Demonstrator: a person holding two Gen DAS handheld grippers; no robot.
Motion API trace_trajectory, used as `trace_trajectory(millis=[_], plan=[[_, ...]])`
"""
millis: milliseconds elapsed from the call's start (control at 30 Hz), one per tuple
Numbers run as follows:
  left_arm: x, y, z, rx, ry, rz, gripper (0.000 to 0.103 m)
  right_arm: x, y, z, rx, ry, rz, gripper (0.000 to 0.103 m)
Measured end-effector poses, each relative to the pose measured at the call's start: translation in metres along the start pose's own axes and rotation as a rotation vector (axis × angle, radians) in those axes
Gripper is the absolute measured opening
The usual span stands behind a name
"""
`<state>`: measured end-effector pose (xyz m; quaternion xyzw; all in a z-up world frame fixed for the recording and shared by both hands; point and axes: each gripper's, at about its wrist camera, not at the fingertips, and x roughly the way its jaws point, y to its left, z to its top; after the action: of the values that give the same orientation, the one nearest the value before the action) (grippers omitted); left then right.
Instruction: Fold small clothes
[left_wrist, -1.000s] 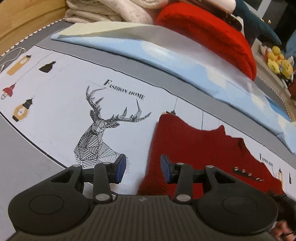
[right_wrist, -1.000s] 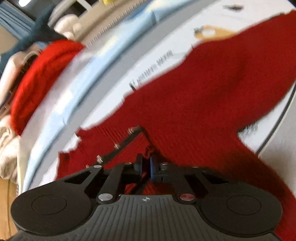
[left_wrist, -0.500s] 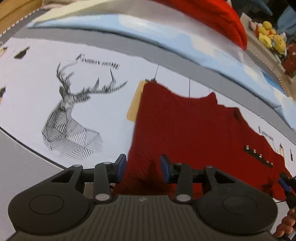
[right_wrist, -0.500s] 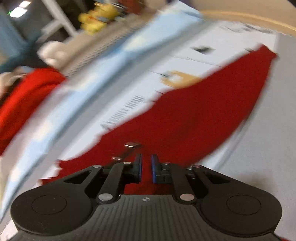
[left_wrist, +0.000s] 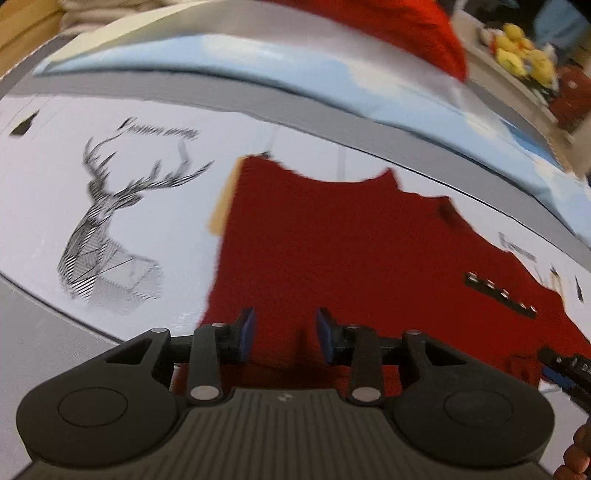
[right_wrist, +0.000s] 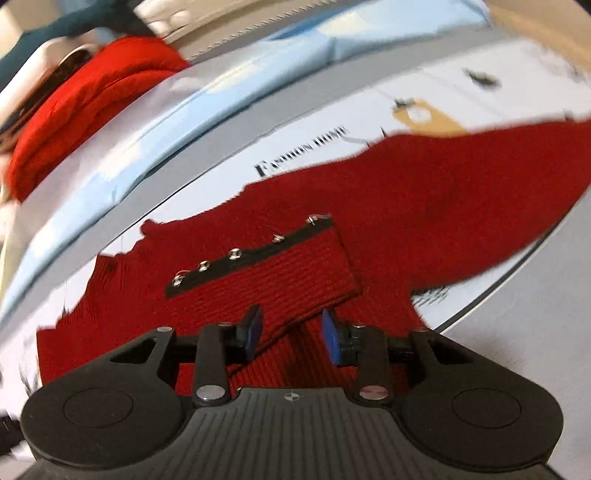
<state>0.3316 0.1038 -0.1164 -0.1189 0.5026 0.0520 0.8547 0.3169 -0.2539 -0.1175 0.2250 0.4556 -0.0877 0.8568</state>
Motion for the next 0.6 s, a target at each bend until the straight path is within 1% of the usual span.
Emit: trace_trajectory(millis=[100, 167, 267, 400, 500, 600], plan=[[-0.007, -0.017, -0.005, 0.063, -0.014, -0.013, 0.043, -0.017, 0.006, 0.0, -0.088, -0.011, -0.025, 0.043], [-0.009, -0.027, -0.009, 0.104, -0.025, -0.007, 0.044, -0.023, 0.005, -0.001, -0.136, -0.019, -0.042, 0.043], [-0.006, -0.039, -0.015, 0.17, -0.025, 0.013, 0.045, -0.028, -0.007, 0.0, -0.15, -0.025, -0.079, 0.043], [-0.006, -0.045, -0.02, 0.196, -0.021, 0.005, 0.046, -0.034, -0.023, 0.005, -0.16, -0.033, -0.094, 0.043], [-0.007, -0.048, -0.021, 0.209, -0.028, 0.0, 0.05, -0.039, -0.034, 0.007, -0.187, -0.05, -0.121, 0.043], [-0.005, -0.05, -0.021, 0.213, -0.019, -0.007, 0.05, -0.042, -0.046, 0.008, -0.196, -0.054, -0.136, 0.043]])
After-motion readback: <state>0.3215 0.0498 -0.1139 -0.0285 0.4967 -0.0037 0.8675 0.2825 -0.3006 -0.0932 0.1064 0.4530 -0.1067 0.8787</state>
